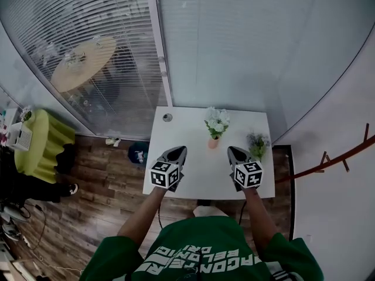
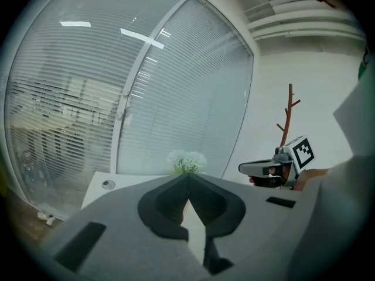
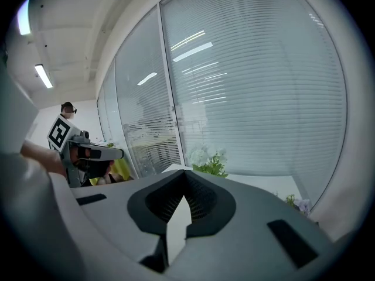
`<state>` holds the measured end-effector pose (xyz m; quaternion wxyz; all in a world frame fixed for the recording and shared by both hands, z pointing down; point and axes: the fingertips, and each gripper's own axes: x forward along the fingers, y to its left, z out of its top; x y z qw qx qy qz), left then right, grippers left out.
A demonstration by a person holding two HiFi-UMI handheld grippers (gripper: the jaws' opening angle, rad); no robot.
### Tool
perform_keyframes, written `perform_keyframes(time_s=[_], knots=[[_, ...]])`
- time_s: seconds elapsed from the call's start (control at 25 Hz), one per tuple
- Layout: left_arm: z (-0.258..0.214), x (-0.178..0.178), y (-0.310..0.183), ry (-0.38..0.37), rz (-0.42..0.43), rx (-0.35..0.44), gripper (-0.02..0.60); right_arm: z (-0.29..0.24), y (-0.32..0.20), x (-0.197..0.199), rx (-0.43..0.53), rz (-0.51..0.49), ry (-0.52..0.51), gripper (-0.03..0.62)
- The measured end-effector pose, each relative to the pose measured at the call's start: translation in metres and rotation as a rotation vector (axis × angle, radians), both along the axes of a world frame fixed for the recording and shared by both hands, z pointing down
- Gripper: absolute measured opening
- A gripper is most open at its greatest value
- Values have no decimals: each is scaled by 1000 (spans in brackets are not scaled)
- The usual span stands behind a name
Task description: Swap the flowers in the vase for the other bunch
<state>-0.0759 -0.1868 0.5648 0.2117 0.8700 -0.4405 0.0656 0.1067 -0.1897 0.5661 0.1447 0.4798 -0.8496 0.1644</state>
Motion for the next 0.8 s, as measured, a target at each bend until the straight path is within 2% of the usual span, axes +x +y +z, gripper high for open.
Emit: perform_keyframes(time_s=[0.28,0.52,0.6,0.68,0.8], knots=[[7,7,-19,-6,1,-35,8,9,-20,-2,-11,-38,16,14],[18,18,-29,-20,8,-55,8,40,-32,-1,-96,-93,23,18],[20,23,-33,-29,12,-63,8,53,-36,1,-125,-108,30,44],[23,28,-36,-34,13,-71,8,64,-40,5,-144,-125,45,100],[30,36,-39,-52,24,-87,8,78,-48,8,-151,-158,87,137]])
